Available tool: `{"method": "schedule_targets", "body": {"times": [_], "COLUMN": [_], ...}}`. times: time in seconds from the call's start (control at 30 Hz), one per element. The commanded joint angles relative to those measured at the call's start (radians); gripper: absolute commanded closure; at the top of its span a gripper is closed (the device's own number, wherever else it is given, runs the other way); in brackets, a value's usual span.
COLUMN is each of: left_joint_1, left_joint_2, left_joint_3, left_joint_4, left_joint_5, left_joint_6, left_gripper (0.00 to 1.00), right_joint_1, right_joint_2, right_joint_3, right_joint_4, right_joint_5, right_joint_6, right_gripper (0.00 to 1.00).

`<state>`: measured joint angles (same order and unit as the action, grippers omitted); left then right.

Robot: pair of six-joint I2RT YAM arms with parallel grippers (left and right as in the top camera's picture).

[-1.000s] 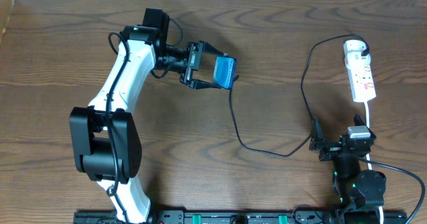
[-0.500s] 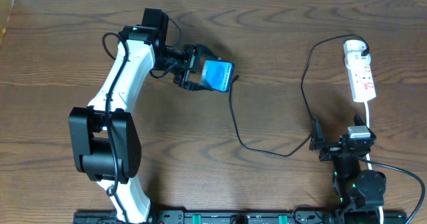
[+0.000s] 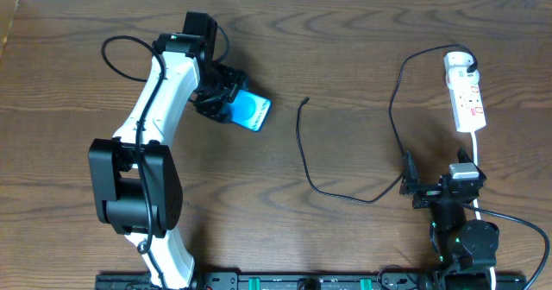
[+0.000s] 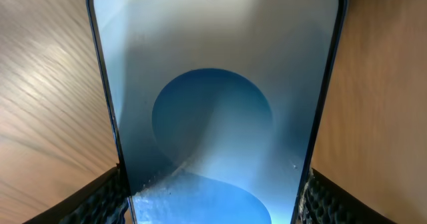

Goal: Plug charger to phone and switch on socket

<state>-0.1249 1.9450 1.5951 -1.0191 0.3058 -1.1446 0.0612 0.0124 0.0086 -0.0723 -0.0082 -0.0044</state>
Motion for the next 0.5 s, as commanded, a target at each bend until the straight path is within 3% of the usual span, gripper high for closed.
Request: {"method": "schedule_targets", "body": {"times": [0.0, 0.47], "left_joint_1": [0.007, 0.007], "left_joint_2": [-0.039, -0.039], "left_joint_3": [0.027, 0.027], "left_joint_4": [-0.018, -0.02], "left_joint_5": [-0.161, -0.187], "left_joint_6": [0.038, 0.071], "left_gripper": [0.39, 0.39], "right_joint_1": [0.006, 0.005], "right_joint_2": [-0.005, -0.004], "right_joint_3": [-0.003, -0.003], "right_joint_4": [-0.003, 0.006], "right_joint_5": [-0.005, 0.027], "right_joint_6": [0.014, 0.008], "right_gripper": [0.01, 0.01]}}
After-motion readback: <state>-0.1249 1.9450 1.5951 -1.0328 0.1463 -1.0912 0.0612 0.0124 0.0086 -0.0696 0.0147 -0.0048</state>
